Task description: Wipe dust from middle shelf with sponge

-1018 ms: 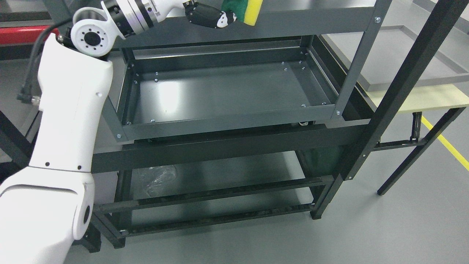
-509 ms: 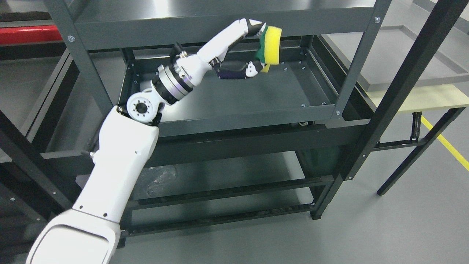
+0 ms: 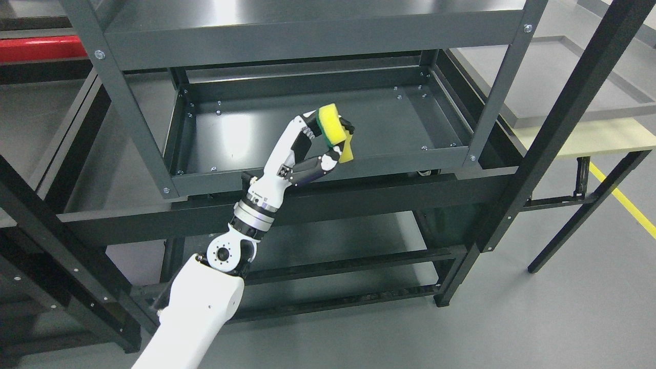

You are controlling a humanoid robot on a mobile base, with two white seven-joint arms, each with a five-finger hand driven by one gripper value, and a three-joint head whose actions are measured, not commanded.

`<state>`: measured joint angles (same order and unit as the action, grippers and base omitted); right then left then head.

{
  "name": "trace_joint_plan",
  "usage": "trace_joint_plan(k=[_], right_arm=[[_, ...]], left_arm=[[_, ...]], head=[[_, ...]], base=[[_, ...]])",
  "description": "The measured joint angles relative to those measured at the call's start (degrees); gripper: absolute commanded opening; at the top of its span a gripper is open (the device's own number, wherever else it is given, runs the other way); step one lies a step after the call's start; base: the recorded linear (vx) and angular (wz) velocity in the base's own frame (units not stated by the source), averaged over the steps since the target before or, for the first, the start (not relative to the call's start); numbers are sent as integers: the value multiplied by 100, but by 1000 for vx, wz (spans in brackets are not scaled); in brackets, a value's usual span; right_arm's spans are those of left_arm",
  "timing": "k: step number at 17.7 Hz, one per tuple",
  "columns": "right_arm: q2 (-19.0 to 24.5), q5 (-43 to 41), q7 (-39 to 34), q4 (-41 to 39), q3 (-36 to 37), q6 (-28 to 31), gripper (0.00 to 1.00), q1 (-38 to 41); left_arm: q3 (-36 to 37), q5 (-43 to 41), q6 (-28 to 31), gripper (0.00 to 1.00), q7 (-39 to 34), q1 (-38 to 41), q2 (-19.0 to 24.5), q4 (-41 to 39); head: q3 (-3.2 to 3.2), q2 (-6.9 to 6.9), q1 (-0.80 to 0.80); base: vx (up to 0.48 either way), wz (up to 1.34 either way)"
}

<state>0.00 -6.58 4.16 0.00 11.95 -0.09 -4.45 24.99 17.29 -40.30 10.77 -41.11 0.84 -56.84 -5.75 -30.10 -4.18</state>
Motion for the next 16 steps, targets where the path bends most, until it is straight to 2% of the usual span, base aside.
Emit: trace_joint_plan(k=[2, 4, 10, 16], right_arm=[[0, 0, 0, 0, 0, 0, 100, 0], [0, 0, 0, 0, 0, 0, 100, 1], [0, 0, 0, 0, 0, 0, 100, -1], [0, 0, 0, 0, 0, 0, 100, -1]], left_arm=[[-114, 81, -14, 8, -283, 280, -14, -100], [-300, 130, 266, 8, -507, 553, -25, -237], [-937, 155, 1397, 9, -879, 1251, -51, -823], [-1610, 118, 2679, 9, -1038, 1510, -66, -1695]], head=[[0, 0, 0], [0, 0, 0], [0, 0, 0], [0, 0, 0]], base=[[0, 0], [0, 0], [0, 0], [0, 0]])
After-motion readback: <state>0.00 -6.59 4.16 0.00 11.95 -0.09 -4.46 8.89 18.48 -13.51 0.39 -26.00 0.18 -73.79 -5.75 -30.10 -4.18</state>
